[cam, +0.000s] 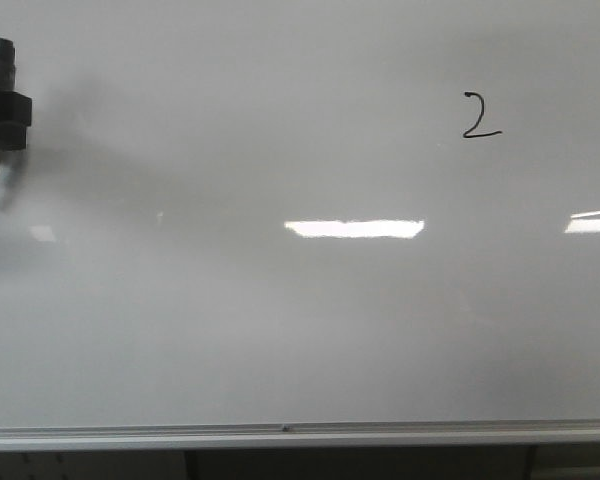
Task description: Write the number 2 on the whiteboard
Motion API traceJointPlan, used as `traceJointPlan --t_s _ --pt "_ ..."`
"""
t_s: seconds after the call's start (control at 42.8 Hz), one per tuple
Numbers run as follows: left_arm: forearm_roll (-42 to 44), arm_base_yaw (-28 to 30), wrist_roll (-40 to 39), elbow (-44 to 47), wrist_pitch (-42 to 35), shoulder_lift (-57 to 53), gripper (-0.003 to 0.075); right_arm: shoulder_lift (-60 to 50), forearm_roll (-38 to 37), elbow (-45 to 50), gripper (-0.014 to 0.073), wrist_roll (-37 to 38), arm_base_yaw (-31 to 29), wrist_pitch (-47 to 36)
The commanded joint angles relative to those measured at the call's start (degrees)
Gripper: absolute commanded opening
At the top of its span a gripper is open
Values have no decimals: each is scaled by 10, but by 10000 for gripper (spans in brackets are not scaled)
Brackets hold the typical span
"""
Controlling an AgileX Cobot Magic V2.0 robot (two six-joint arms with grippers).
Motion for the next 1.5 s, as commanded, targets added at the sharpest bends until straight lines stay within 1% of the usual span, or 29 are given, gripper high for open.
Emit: traceJointPlan --t_s 0.0,0.047,0.21,0.304,0.467,0.561,0.654,0.771,0.888,0.935,1.051,1.215,1.332,1.472 --pt "-6 1 -4 -17 -41 -22 432 -8 6 -19 527 -2 -5 -28" --pt "-2 1 -4 -17 -32 -29 445 -8 6 -19 527 -2 -5 -28" --pt "34 1 -2 -17 35 -66 442 -8 6 -19 527 11 -5 -32" --pt "37 1 -2 -22 98 -95 442 -9 5 -19 527 34 -5 -32" --pt "43 -3 -2 -52 244 -164 442 -23 -4 -19 527 105 -5 -31" --pt "58 -26 2 -80 346 -207 442 -38 -37 -19 527 162 -5 -31" --pt "58 -64 37 -105 456 -247 442 -60 -74 -19 527 203 -5 -29" --pt "51 -116 58 -138 586 -293 442 -95 -84 -19 527 212 -5 -23" --pt "24 -172 68 -158 666 -337 442 -133 -84 -17 527 212 -5 -8" --pt "6 -195 88 -161 681 -355 442 -151 -84 -10 527 212 -5 -8" --pt "-55 -240 110 -162 704 -405 442 -192 -84 16 527 212 -5 -10" --pt "-90 -289 117 -162 718 -470 442 -249 -84 58 527 212 -5 -15" --pt "-100 -308 117 -162 724 -504 442 -281 -84 78 527 212 -5 -24" --pt "-100 -311 118 -162 724 -516 441 -296 -84 81 527 212 -5 -23"
